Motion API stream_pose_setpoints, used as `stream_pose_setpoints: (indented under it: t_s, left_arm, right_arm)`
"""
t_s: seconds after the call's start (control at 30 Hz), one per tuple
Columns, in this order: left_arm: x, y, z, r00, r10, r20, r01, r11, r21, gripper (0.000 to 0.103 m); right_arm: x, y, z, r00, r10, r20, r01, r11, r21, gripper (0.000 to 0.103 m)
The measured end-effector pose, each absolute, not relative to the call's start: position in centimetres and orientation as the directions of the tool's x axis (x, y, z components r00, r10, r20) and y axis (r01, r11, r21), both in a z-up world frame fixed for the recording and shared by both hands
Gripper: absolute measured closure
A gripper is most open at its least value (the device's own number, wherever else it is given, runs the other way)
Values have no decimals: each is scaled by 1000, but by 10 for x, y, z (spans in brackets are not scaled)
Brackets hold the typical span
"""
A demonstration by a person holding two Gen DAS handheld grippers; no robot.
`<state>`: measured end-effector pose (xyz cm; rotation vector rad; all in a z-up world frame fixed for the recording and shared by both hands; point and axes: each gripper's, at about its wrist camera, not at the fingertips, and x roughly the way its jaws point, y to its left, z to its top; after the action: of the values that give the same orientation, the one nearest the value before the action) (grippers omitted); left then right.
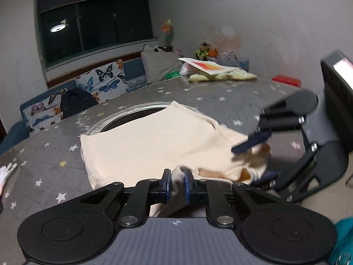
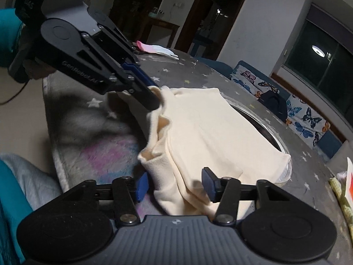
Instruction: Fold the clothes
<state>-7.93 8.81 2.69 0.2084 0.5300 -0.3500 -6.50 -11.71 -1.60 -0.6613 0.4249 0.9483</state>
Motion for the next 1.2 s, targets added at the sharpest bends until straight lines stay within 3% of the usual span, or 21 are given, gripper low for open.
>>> stream_pose_setpoints:
  t_s: [0.1, 0.23, 0.3, 0.33, 0.47, 0.67, 0.73, 0.77, 0.8, 0.9, 1.1, 1.2]
  left_arm:
    - [-71, 93, 26, 799, -274, -535, 376, 922, 89, 87]
    - [-78, 102, 30, 805, -285, -520, 395, 912, 111, 77]
    - [-85, 105, 30, 812, -280, -512, 401, 905, 141, 57]
    - [-89, 105, 28, 812, -278, -513, 406, 901, 154, 53]
    - [-101, 105, 19, 807, -270, -525, 426, 882, 203, 47]
    - [-110, 99, 5, 809, -233, -539, 445, 843, 303, 46]
    - [-106, 98, 1, 807, -222, -547, 447, 835, 321, 46]
    - [-104, 99, -1, 801, -223, -555, 451, 834, 316, 53]
    - [-101, 101, -3, 796, -225, -563, 455, 835, 309, 67]
    - [-97, 106, -5, 783, -235, -576, 459, 844, 279, 83]
    - [-100, 106, -4, 793, -238, -561, 445, 855, 266, 92]
    - [-106, 104, 1, 802, -236, -548, 433, 862, 263, 93]
  right_arm:
    - [-54, -117, -15, 496, 611, -617, -861, 435, -261, 78]
    - [-40, -125, -4, 465, 638, -613, -862, 483, -153, 86]
    - [-32, -129, 2, 456, 650, -608, -858, 503, -106, 88]
    - [-28, -130, 5, 453, 656, -604, -854, 514, -83, 89]
    - [-15, -131, 12, 449, 667, -594, -843, 537, -34, 90]
    - [-7, -129, 11, 456, 663, -594, -836, 548, -31, 91]
    - [-6, -129, 11, 455, 663, -595, -838, 544, -35, 91]
    - [-7, -129, 10, 456, 662, -595, -839, 542, -40, 91]
    - [-8, -128, 10, 454, 661, -597, -841, 539, -42, 90]
    - [-11, -128, 8, 446, 663, -601, -848, 528, -47, 86]
    - [-18, -127, -1, 440, 664, -605, -854, 517, -53, 85]
    - [-23, -129, 0, 437, 673, -597, -853, 520, -39, 92]
